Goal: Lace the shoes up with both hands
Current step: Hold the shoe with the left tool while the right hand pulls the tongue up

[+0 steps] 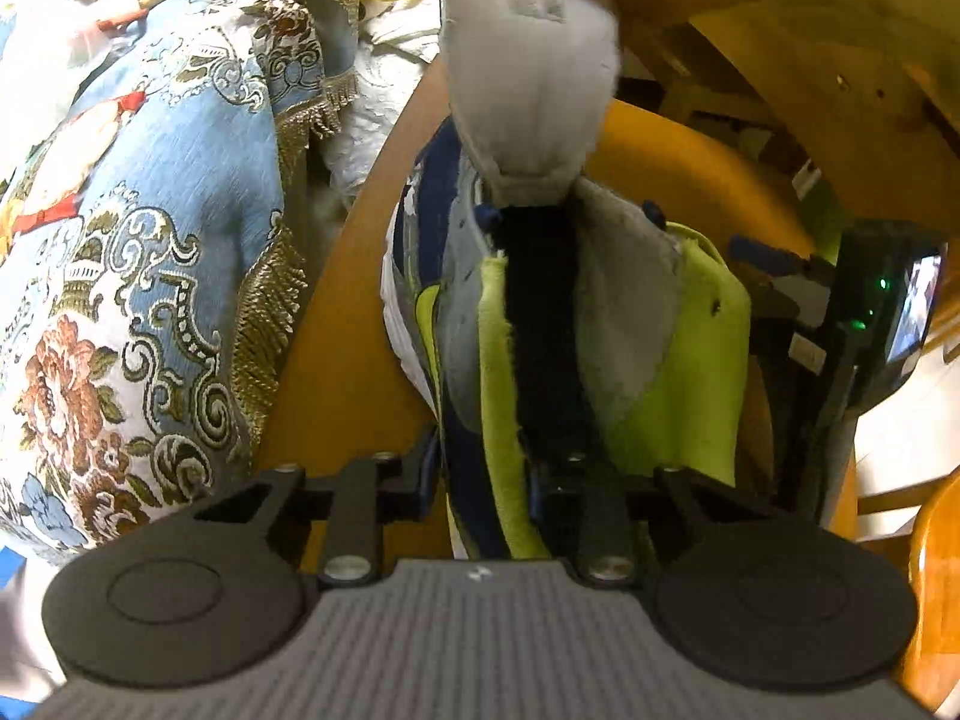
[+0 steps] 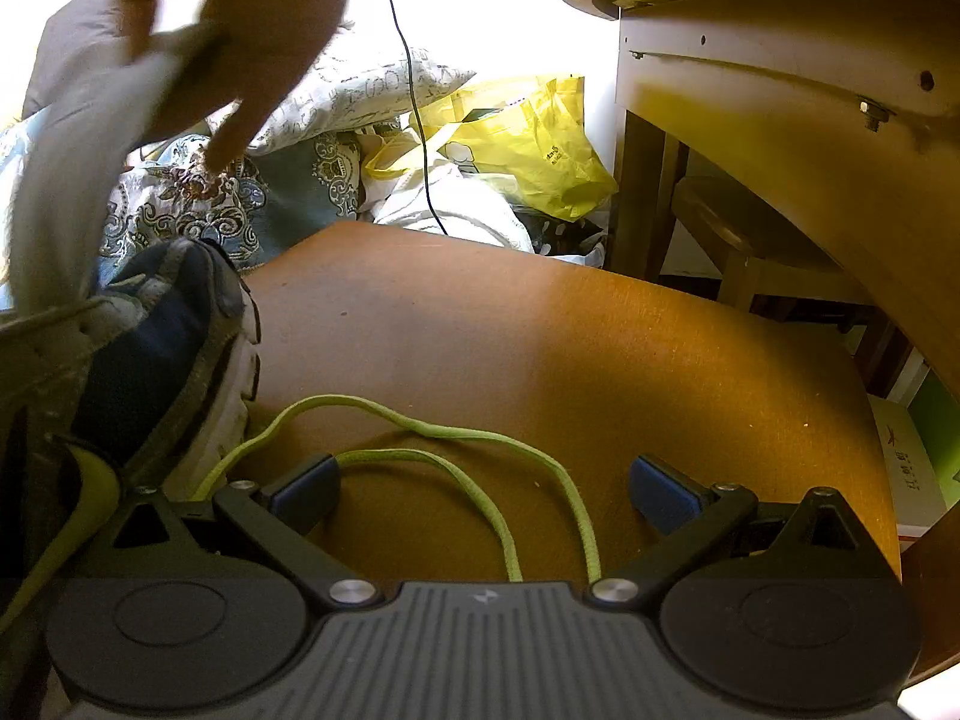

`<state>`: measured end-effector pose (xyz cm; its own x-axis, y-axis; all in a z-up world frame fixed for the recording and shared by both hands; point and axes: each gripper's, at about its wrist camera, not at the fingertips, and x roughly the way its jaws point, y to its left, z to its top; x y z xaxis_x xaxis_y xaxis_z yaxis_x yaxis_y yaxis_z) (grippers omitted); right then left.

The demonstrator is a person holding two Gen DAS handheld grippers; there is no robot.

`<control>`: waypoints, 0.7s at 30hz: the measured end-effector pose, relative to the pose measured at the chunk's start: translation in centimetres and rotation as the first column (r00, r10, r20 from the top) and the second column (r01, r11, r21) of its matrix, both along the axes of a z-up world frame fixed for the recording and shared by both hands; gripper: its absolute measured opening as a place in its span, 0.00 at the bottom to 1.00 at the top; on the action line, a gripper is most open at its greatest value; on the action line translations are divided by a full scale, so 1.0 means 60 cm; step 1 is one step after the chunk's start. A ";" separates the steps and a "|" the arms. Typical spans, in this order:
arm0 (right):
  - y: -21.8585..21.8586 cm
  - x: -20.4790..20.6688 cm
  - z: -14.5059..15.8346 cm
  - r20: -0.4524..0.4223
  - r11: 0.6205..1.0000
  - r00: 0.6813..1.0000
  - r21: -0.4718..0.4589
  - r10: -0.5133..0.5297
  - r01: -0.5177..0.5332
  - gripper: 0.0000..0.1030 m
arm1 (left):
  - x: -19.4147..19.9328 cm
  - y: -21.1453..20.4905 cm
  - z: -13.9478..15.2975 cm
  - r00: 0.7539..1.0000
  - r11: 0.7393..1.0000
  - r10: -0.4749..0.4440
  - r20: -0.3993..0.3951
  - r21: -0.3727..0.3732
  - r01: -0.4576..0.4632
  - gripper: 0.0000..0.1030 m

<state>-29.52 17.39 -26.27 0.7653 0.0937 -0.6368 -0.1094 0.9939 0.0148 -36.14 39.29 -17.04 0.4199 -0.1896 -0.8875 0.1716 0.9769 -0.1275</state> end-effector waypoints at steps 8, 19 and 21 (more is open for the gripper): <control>-0.001 0.001 0.000 0.000 1.000 1.000 0.000 0.000 0.000 1.00 | 0.007 0.019 -0.006 1.000 1.000 -0.006 -0.013 0.014 0.006 0.26; -0.003 0.003 0.000 0.000 1.000 1.000 0.001 0.000 0.000 1.00 | 0.045 0.030 0.017 0.999 0.998 -0.015 0.050 -0.054 0.018 0.32; -0.003 0.004 0.000 0.000 1.000 1.000 0.001 0.000 0.000 1.00 | 0.053 0.025 0.012 0.999 0.999 -0.016 0.043 -0.048 0.018 0.34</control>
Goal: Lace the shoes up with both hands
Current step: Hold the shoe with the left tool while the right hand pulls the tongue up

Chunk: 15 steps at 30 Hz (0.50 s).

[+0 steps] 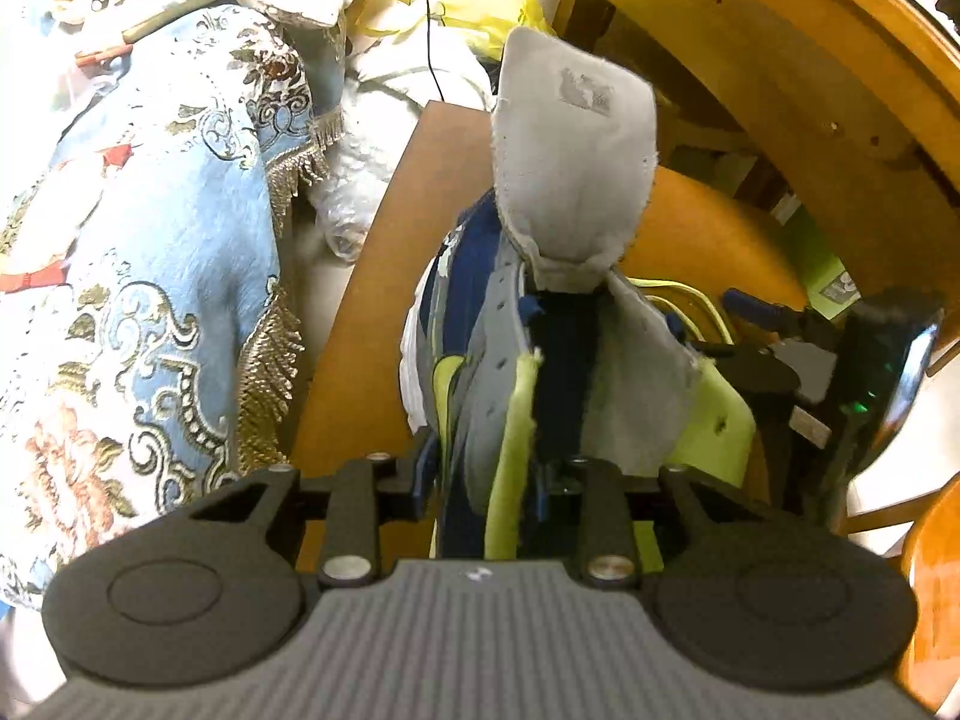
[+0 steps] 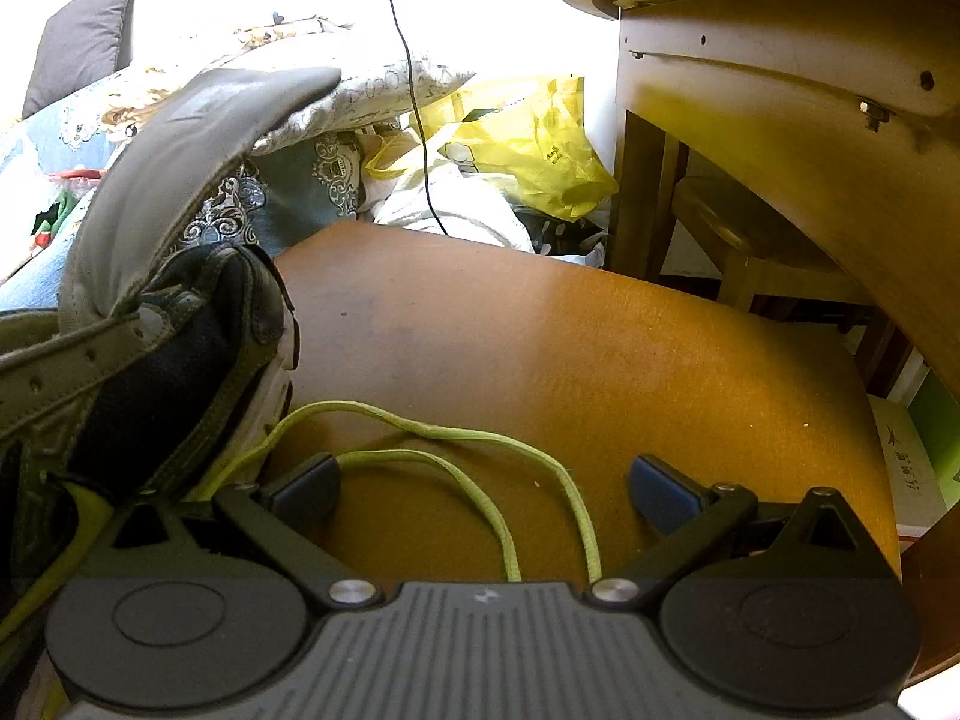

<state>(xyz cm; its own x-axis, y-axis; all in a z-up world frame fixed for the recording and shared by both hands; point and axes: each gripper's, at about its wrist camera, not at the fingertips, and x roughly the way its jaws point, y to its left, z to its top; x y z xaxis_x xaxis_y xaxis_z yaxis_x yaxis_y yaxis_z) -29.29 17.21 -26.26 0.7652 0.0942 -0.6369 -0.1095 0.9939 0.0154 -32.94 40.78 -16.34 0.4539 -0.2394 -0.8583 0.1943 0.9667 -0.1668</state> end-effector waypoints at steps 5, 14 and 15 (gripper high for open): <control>-0.001 0.001 0.000 0.000 1.000 1.000 0.000 0.000 0.000 1.00 | -0.001 -0.020 -0.008 0.999 0.998 -0.027 0.029 0.064 0.025 0.36; 0.000 0.000 0.001 0.000 1.000 1.000 0.000 0.000 0.000 1.00 | -0.014 -0.023 -0.021 0.990 0.987 -0.102 0.093 0.137 0.089 0.28; 0.001 0.000 0.001 0.000 1.000 1.000 0.000 0.000 0.000 1.00 | -0.014 -0.020 -0.025 0.990 0.988 -0.103 0.094 0.127 0.091 0.29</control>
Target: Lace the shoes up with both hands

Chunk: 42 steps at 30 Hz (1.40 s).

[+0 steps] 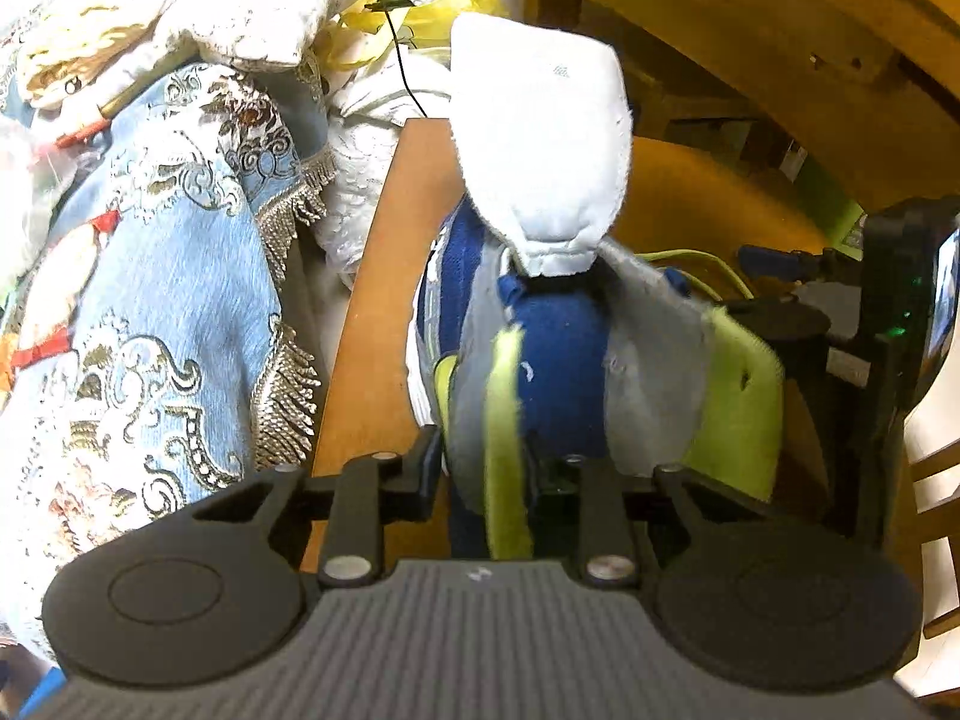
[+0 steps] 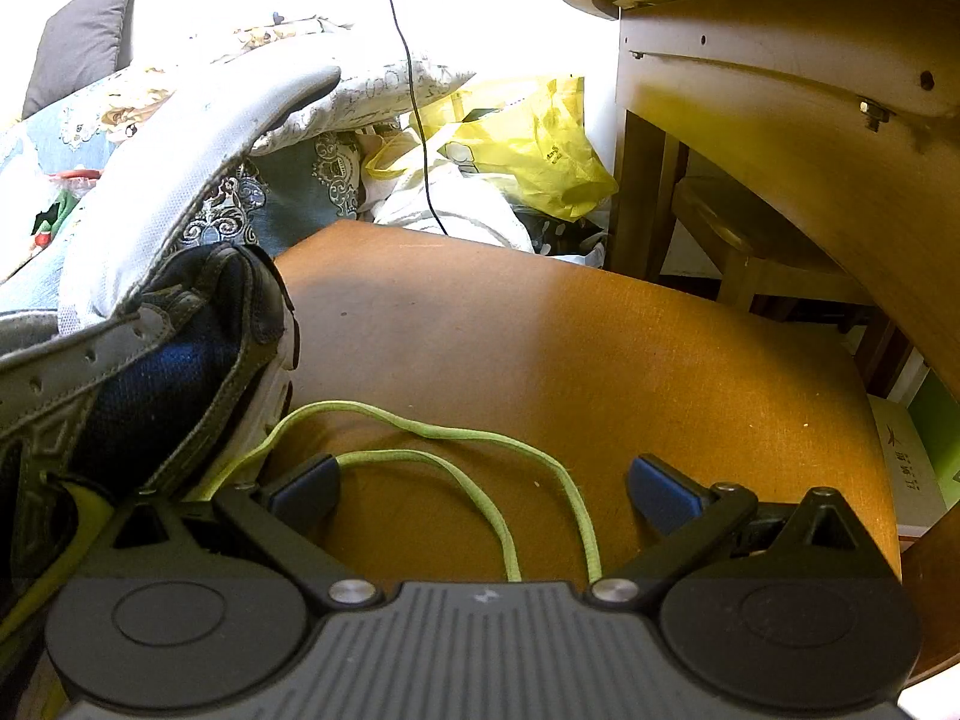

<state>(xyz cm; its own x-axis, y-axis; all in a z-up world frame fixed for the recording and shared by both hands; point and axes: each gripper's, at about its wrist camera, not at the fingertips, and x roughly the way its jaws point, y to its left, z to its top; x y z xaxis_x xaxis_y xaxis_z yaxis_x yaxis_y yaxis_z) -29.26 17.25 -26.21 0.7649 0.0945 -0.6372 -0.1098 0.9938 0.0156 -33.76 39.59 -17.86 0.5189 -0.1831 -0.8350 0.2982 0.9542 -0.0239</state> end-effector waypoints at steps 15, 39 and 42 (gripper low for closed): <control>0.002 -0.002 0.002 -0.001 1.000 1.000 0.000 0.000 0.000 1.00 | 0.008 0.010 -0.011 0.997 0.998 -0.030 0.067 -0.053 0.034 0.31; 0.004 -0.003 0.002 -0.001 1.000 1.000 -0.001 0.000 0.000 1.00 | -0.044 -0.015 -0.054 0.955 0.999 0.044 0.295 0.004 -0.047 0.34; 0.002 -0.004 0.003 0.000 1.000 1.000 0.001 0.000 0.000 1.00 | -0.042 -0.015 -0.050 0.957 0.999 0.031 0.289 0.012 -0.036 0.34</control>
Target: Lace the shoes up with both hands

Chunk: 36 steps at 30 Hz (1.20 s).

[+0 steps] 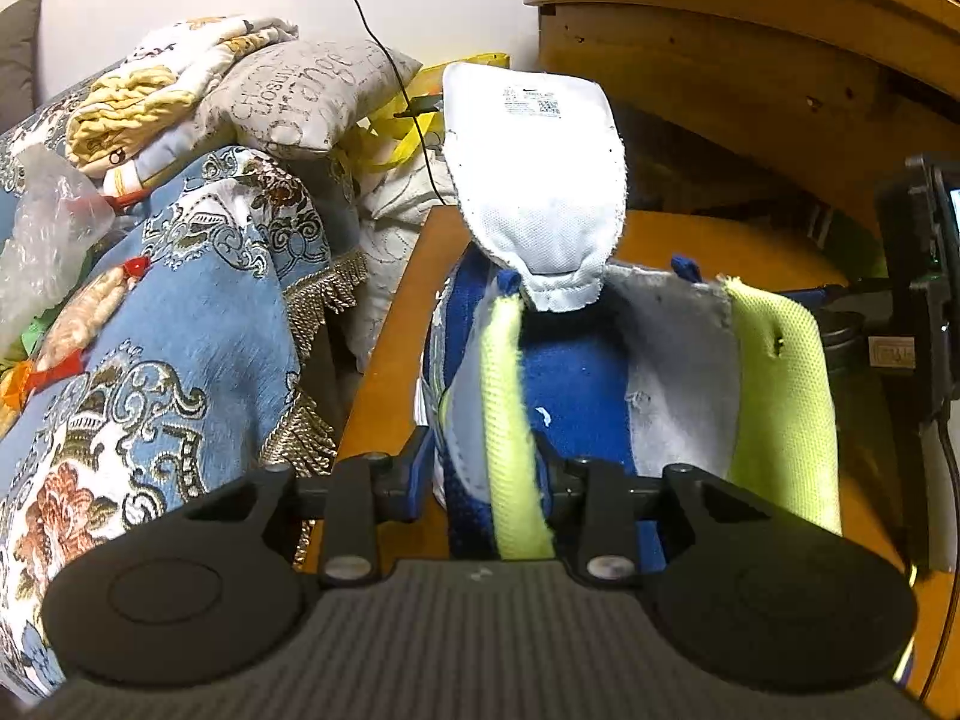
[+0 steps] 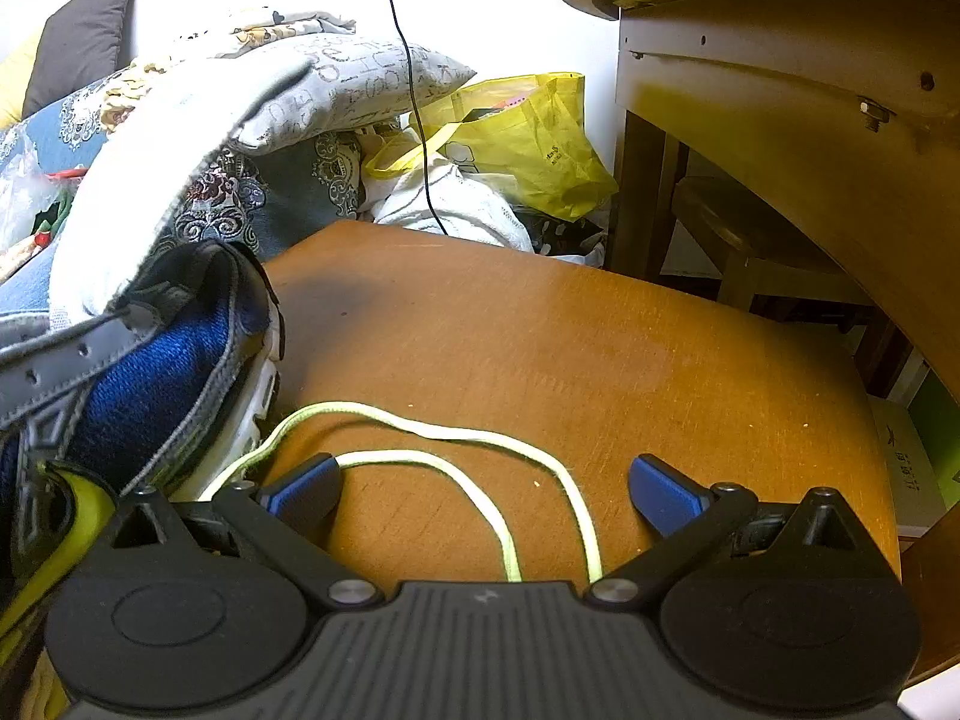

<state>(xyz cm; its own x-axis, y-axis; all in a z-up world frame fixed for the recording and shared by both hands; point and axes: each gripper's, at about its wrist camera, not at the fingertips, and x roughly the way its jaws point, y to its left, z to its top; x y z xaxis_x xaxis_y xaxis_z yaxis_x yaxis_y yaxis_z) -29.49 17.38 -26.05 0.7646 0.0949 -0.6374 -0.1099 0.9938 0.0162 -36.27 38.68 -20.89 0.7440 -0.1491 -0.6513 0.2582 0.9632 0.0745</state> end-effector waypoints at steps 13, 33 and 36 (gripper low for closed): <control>0.000 0.001 0.000 0.000 1.000 1.000 0.000 0.000 0.000 1.00 | -0.006 0.000 -0.001 0.998 1.000 -0.019 0.054 -0.002 0.019 0.34; 0.007 0.000 0.000 -0.003 0.999 0.999 0.011 -0.052 0.052 1.00 | 0.009 0.002 -0.002 0.968 0.978 -0.211 0.134 0.021 0.210 0.35; 0.007 0.003 0.004 -0.026 0.999 0.999 -0.016 -0.043 0.042 1.00 | 0.004 0.007 -0.003 0.970 0.981 -0.189 0.150 -0.017 0.194 0.35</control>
<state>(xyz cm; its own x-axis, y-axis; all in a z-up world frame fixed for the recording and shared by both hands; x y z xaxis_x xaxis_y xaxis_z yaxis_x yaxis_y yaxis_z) -29.32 17.79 -25.81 0.7509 0.0530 -0.6583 -0.0673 0.9977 0.0035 -36.04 39.12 -21.07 0.7870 -0.3167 -0.5294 0.4264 0.8995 0.0958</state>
